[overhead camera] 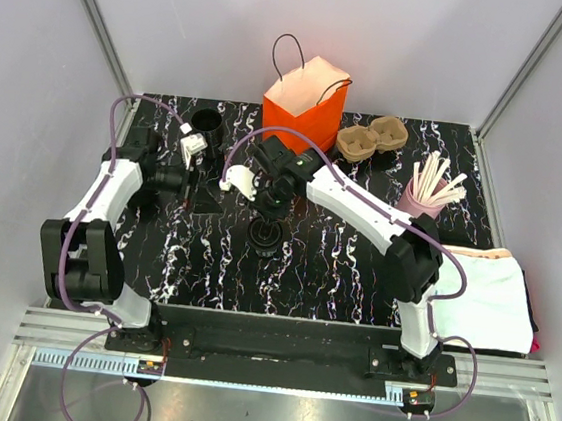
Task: Pack the takeout coffee
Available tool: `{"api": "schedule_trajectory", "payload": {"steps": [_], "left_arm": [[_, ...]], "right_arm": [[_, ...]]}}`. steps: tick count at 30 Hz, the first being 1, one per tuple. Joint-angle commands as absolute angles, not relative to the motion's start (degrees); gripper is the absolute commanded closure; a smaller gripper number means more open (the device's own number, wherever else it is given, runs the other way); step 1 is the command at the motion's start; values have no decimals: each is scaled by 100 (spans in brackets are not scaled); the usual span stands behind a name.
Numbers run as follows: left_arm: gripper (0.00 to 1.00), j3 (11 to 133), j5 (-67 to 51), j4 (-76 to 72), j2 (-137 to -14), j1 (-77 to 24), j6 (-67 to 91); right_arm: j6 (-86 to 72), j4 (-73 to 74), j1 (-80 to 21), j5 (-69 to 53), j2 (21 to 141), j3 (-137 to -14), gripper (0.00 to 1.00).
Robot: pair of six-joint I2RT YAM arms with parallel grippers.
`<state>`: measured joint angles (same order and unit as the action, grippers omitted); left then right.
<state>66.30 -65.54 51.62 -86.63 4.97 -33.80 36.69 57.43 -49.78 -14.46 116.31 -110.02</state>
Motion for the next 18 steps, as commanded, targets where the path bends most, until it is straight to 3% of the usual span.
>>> {"api": "schedule_trajectory", "payload": {"steps": [1, 18], "left_arm": [[1, 6495, -6442, 4518, -8368, 369, -3006], [1, 6170, -6486, 4201, -8209, 123, -2848]], "right_arm": [[3542, 5801, -5001, -1547, 11663, -11180, 99], [3507, 5502, -4860, -1494, 11892, -11303, 98]]}}
